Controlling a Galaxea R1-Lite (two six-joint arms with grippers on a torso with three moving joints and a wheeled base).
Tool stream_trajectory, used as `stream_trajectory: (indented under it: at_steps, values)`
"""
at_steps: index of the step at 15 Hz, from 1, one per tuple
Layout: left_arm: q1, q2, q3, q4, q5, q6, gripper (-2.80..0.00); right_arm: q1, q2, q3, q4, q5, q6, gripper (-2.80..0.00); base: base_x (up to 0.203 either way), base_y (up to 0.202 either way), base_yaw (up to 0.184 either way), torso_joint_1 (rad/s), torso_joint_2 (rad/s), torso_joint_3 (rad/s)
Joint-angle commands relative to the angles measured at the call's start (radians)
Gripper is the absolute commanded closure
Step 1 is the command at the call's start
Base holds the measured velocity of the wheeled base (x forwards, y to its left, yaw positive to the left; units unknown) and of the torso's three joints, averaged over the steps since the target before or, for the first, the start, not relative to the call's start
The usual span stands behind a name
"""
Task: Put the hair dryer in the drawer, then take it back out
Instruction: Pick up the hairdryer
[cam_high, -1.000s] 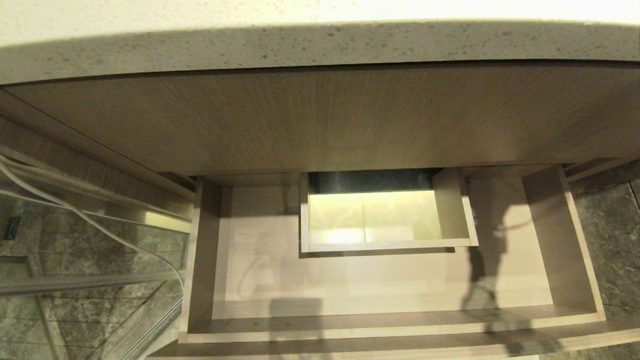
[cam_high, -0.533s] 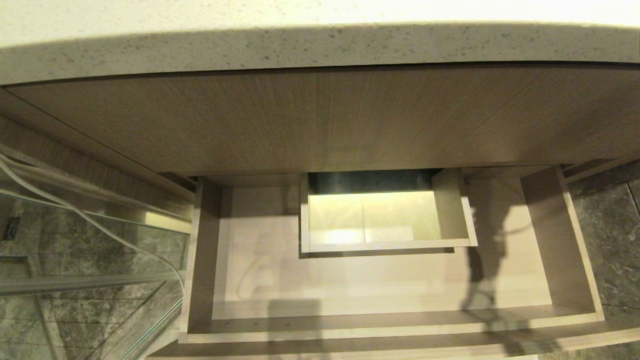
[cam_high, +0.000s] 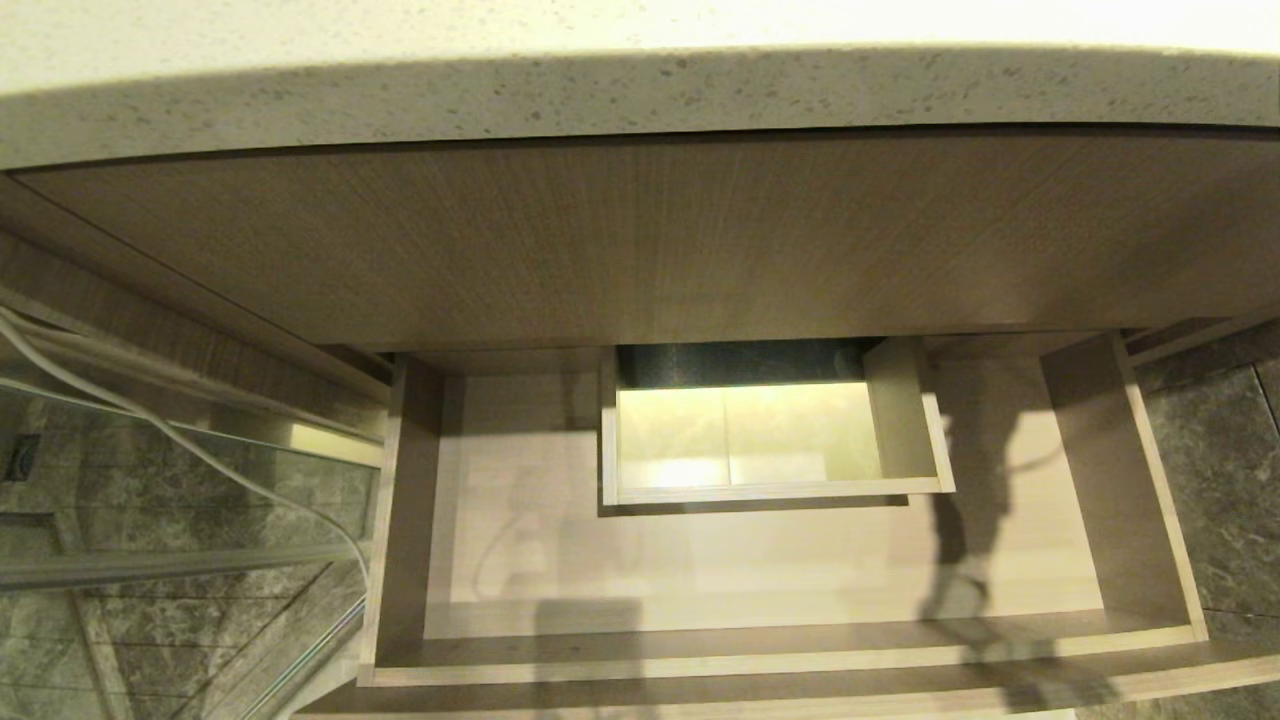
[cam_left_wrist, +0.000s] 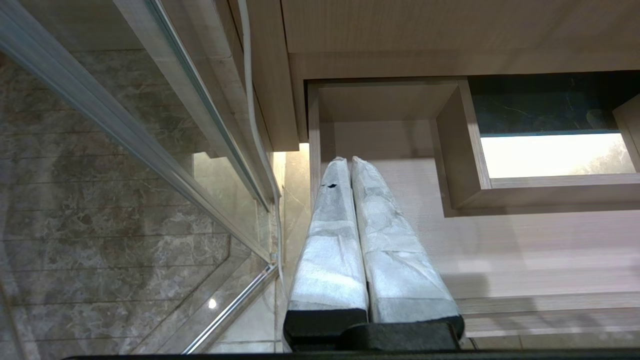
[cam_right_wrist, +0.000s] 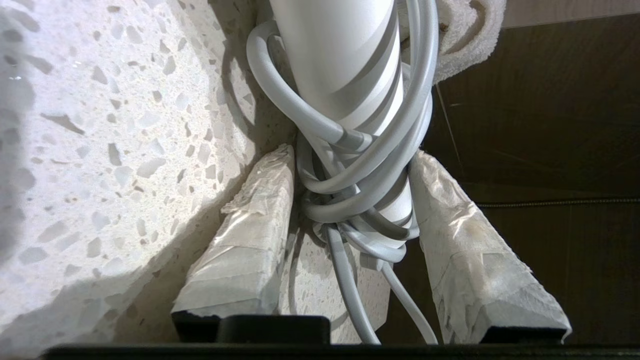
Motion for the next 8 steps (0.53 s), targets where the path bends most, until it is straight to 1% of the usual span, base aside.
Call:
stream_trajectory:
  at_steps: [1,8]
  values:
    - [0.0,0.0,0.04,-0.002,0.0,-0.001,0.0,-0.001,0.018,-0.019,-0.006,-0.004,-0.003,0.0,0.0,0.0,0.0,0.0,0.0,0.0]
    - [0.0,0.0,0.04,-0.002,0.0,-0.001,0.0,0.002,-0.004,-0.066,-0.028,0.001,-0.002,0.0,0.0,0.0,0.0,0.0,0.0,0.0]
